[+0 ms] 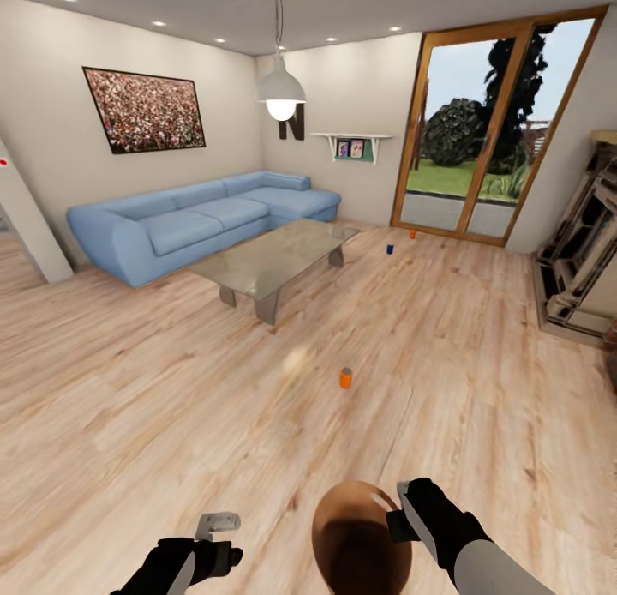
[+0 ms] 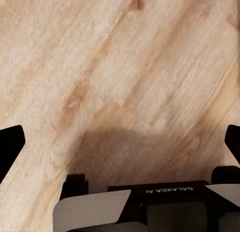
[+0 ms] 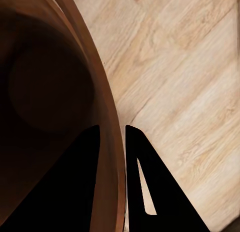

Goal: Put the three can of soda from the living room inside the tash can in the kitchen.

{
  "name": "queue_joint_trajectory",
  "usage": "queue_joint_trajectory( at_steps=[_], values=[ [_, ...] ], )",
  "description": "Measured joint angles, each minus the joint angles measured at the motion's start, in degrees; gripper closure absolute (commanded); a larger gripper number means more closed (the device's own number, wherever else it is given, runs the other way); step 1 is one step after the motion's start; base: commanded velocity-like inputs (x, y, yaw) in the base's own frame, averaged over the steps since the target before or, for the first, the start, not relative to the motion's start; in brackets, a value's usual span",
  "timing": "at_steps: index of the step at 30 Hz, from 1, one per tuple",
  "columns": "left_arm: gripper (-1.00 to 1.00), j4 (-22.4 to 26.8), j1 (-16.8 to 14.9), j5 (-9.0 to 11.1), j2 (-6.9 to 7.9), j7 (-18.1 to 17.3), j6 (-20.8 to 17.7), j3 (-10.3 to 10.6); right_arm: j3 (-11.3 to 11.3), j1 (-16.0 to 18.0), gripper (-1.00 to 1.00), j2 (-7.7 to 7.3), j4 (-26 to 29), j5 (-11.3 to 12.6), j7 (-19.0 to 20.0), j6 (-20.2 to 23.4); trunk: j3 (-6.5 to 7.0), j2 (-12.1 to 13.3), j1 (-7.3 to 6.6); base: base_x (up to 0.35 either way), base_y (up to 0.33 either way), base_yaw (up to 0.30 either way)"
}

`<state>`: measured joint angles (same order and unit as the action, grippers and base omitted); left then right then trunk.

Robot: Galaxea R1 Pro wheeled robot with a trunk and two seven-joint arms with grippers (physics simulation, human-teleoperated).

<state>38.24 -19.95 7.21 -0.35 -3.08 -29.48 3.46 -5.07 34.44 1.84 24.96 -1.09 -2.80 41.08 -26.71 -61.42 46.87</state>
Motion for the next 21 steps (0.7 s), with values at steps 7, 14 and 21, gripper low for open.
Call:
queue_joint_trajectory(
  at_steps=[7,14,21],
  values=[
    [-1.00,0.0,0.0,0.0,0.00,0.0,0.0,0.0,0.0,0.0,1.00,0.00,0.0,0.0,0.0,0.0,0.00,0.0,0.00,0.327,0.127,-0.284],
    [-1.00,0.0,0.0,0.0,0.00,0.0,0.0,0.0,0.0,0.0,1.00,0.00,0.0,0.0,0.0,0.0,0.00,0.0,0.00,0.326,0.124,-0.108],
    [-1.00,0.0,0.0,0.0,0.00,0.0,0.0,0.0,0.0,0.0,1.00,0.00,0.0,0.0,0.0,0.0,0.00,0.0,0.00,0.327,0.124,-0.012]
  ],
)
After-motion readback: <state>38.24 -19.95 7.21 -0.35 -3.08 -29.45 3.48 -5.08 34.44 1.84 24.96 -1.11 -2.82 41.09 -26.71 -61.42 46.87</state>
